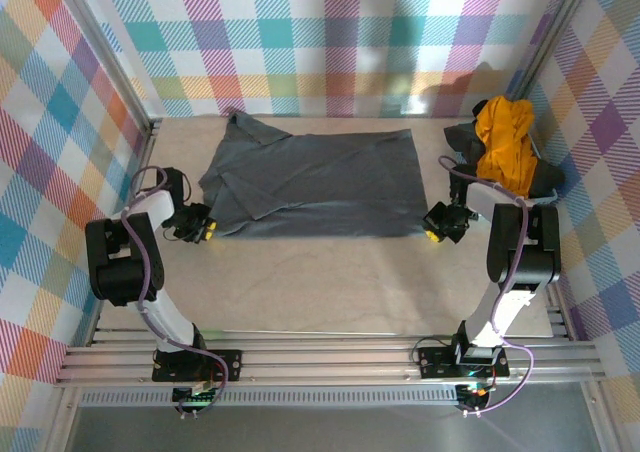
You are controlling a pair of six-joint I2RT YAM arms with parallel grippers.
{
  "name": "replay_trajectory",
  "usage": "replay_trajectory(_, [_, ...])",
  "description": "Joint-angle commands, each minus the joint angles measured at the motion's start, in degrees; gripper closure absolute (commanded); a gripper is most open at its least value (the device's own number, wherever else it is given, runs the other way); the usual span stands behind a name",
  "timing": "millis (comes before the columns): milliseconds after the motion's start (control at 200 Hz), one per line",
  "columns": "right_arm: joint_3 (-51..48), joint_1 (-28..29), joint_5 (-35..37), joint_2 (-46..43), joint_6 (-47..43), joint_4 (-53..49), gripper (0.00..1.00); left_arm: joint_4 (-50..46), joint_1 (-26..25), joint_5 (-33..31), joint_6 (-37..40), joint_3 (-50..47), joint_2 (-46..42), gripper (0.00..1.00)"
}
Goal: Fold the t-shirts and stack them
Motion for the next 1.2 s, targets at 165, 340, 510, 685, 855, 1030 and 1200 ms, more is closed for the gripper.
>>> replay_trajectory(165, [-0.75,0.23,8.01,-4.51,-0.66,0.08,1.0,-9.3,3.58,-0.76,3.7,0.72,-2.95,0.8])
replay_trajectory(340, [-2.15,0.18,9.81,-7.13,-2.83,-2.5,1.0,-12.07,4.26,-2.81,5.96,0.54,-4.12,0.77])
replay_trajectory(510, [-3.22,0.19,9.58,-7.3,-3.51,-2.49,1.0,-10.76,4.4,-2.47,5.75,0.69,-2.27,0.78])
replay_trajectory(685, [-3.48,0.39,3.3,-7.2,-3.87,0.44,0.76,-8.93,4.4,-1.4,3.57,-1.51,-5.0,0.51])
replay_trajectory(855, [-3.84,0.53,-2.13,-5.91,-2.79,1.48,0.61,-1.29,4.22,6.79,-3.22,-9.15,-8.33,0.41])
replay_trajectory(1030, [-3.14,0.53,-3.09,-3.14,-1.25,2.61,0.58,1.11,4.04,6.26,-5.09,-9.0,-6.47,0.48])
replay_trajectory(1200, [-1.53,0.39,-2.39,-0.96,-1.02,3.48,0.62,1.78,4.1,2.99,-5.82,-5.18,-4.62,0.64])
